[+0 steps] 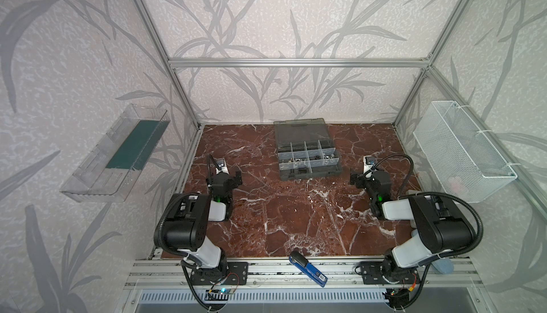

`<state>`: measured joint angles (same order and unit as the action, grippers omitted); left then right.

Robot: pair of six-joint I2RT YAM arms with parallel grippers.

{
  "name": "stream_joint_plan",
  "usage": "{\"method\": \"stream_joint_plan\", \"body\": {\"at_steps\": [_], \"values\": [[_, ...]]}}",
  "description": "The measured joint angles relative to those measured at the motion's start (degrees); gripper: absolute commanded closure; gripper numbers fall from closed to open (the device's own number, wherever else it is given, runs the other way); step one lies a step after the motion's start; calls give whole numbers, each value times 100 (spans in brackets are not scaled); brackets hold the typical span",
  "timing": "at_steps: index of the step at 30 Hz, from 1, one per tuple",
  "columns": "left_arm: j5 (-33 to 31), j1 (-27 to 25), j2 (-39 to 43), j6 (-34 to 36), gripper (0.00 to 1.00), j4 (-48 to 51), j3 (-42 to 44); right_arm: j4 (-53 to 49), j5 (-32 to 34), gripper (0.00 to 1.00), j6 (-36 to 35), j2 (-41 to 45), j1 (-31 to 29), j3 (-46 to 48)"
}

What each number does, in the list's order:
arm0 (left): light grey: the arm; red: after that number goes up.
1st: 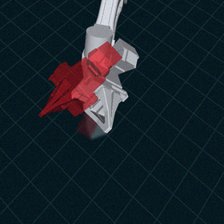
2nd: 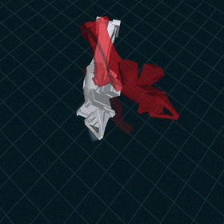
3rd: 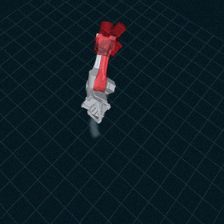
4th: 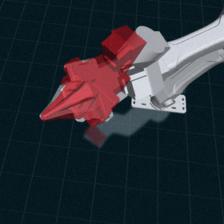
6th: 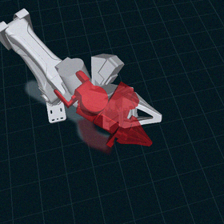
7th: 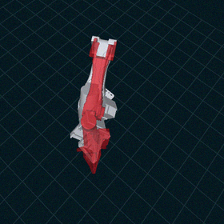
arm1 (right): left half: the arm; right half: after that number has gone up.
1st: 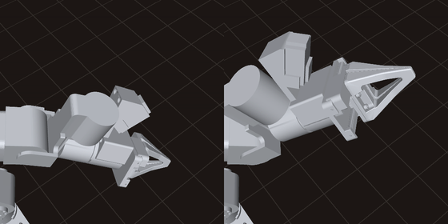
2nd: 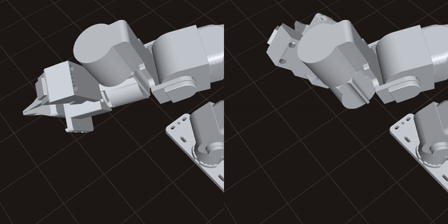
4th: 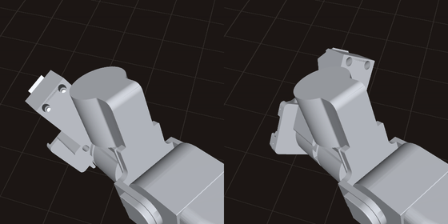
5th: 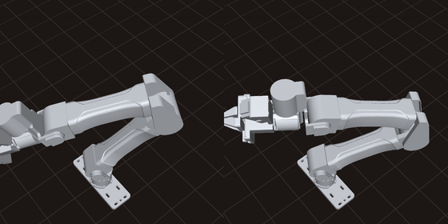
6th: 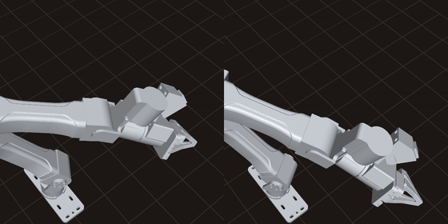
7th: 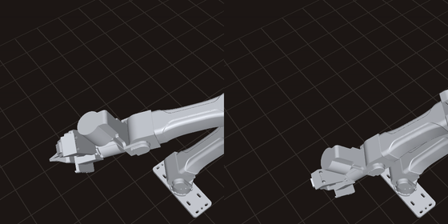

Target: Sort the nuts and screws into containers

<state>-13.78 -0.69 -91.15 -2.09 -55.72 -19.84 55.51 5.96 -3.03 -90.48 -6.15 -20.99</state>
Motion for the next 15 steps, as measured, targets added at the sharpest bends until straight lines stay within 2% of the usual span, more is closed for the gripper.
{"method": "stream_joint_plan", "body": {"at_steps": [8, 11, 13, 14, 15], "values": [[-481, -11, 0, -96, 0, -24, -2, -2, 0, 1, 0, 0, 0, 2], [-538, -11, 0, -109, 7, -24, -2, -2, 0, 1, 0, -2, 0, 0], [-562, -13, 0, -116, 20, -26, -2, -2, 0, 1, 0, -4, 0, 2], [-568, -17, 0, -118, 35, -28, -2, -2, 0, 1, 0, -7, 0, 2], [-575, -28, 0, -131, 61, -31, -2, -2, 0, 1, 0, -7, 0, 2]]}}
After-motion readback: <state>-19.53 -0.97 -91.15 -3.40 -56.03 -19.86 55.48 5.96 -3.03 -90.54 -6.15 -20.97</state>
